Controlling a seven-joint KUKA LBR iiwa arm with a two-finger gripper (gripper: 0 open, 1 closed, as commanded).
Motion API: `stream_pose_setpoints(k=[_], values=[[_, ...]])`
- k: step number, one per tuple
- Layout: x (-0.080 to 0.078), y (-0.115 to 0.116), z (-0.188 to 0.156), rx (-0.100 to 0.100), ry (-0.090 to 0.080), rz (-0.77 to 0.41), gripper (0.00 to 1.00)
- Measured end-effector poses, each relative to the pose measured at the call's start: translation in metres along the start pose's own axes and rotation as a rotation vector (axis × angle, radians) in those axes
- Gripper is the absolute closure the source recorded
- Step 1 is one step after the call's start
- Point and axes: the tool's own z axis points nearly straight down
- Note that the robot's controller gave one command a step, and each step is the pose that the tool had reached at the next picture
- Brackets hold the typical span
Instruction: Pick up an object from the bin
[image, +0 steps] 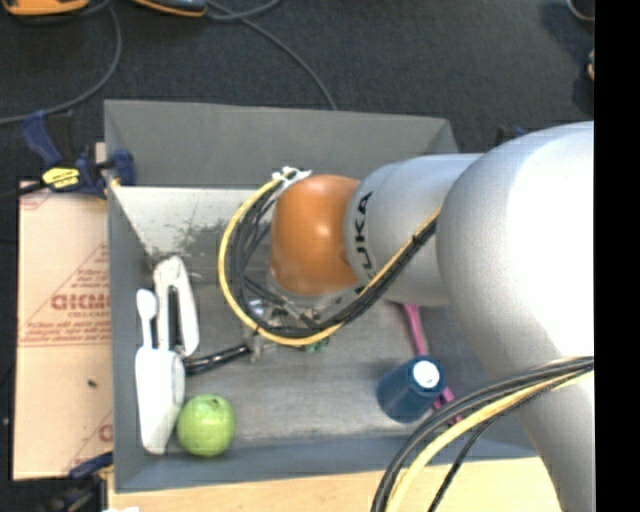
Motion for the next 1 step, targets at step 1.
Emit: stream_pose_setpoints(k=[1], values=[[0.007, -0.0009, -0.0018, -0.001, -0.003, 0.002, 1.0]])
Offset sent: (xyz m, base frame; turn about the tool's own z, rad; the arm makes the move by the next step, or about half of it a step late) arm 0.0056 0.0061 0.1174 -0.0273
